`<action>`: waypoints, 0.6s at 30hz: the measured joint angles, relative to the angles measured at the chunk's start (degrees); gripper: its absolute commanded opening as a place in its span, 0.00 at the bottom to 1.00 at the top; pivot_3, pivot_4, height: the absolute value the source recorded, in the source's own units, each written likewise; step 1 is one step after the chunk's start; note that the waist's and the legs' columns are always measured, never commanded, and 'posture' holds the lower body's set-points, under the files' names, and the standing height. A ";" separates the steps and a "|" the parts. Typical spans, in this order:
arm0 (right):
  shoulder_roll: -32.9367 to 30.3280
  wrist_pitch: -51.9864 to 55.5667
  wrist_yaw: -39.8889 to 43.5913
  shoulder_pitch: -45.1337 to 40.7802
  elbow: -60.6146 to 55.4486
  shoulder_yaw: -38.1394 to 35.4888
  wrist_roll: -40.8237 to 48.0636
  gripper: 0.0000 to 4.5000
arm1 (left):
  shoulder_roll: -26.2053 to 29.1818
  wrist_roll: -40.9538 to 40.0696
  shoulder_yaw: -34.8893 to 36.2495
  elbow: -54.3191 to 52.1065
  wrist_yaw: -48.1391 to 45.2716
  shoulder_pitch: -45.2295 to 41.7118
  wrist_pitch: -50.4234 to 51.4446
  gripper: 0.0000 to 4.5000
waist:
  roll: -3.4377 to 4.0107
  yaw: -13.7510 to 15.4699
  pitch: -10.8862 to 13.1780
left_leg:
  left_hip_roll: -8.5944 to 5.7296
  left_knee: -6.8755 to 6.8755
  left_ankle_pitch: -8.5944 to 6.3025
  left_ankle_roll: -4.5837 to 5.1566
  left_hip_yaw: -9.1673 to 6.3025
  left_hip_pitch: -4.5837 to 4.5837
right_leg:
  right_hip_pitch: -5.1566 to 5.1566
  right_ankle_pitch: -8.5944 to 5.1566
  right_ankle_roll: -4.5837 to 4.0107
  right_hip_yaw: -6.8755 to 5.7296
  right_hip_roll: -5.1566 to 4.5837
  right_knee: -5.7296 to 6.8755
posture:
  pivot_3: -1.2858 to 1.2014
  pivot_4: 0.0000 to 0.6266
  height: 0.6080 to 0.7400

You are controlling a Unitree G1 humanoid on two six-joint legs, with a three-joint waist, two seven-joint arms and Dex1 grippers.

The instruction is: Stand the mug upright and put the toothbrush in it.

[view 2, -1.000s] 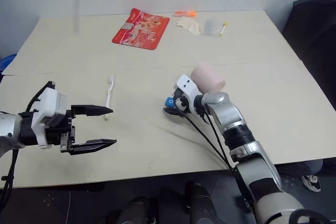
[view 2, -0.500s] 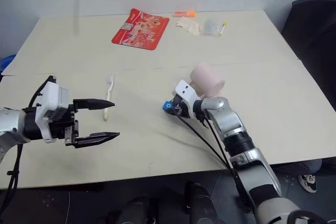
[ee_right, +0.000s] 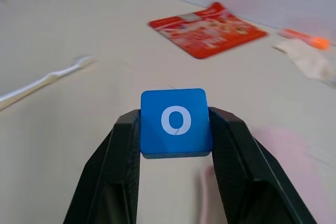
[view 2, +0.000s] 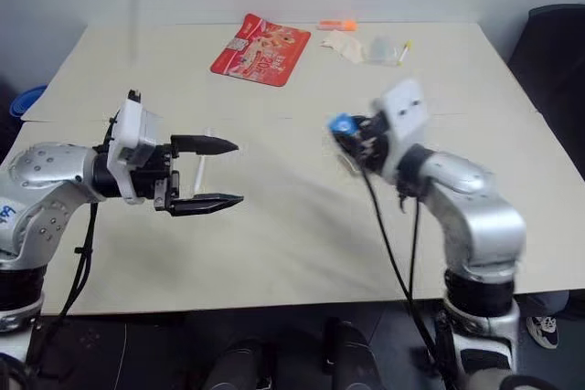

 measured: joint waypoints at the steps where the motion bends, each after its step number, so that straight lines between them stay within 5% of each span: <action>1: 1.23 1.58 -1.96 0.53 -1.91 -4.51 1.13 0.33 | -1.17 1.11 -1.16 1.68 -0.42 -1.39 -1.11 1.00 | 0.00 0.11 0.00 | -0.02 0.02 0.01 0.02 0.02 0.02 | -0.01 0.02 0.04 -0.01 0.01 0.02 | 0.52 0.24 1.00; 4: -0.62 3.20 -6.37 6.30 -6.16 -12.25 0.83 0.33 | -4.99 3.98 -4.20 6.30 -1.79 -5.46 -3.93 1.00 | -0.01 0.08 -0.02 | -0.06 0.02 0.04 0.07 0.12 0.12 | 0.06 0.07 0.10 0.01 0.05 0.02 | 0.52 0.24 1.00; 7: -1.51 1.86 -8.69 17.68 -5.61 -14.25 -1.44 0.33 | -7.18 6.05 -5.27 9.97 -3.06 -7.90 -6.04 1.00 | -0.03 -0.05 -0.03 | -0.05 0.01 0.04 0.08 0.19 0.13 | 0.02 0.07 0.10 0.19 0.09 0.04 | 0.52 0.24 1.00; 12: 0.91 -4.99 -13.49 24.03 1.05 -16.62 -4.21 0.33 | -9.37 7.64 -6.77 10.22 -3.98 -8.17 -7.65 1.00 | 0.02 -1.10 -0.06 | -0.03 0.00 0.07 0.10 0.24 0.27 | 0.08 0.07 0.11 0.52 0.09 0.13 | 0.52 0.24 1.00; 18: 1.03 -10.23 -14.44 25.55 9.33 -13.34 -4.81 0.77 | -9.22 8.38 -6.29 9.51 -4.09 -7.06 -7.70 1.00 | 0.04 -1.00 -0.07 | -0.03 -0.02 0.07 0.11 0.25 0.30 | 0.07 0.07 0.12 0.57 0.07 0.14 | 0.52 0.24 1.00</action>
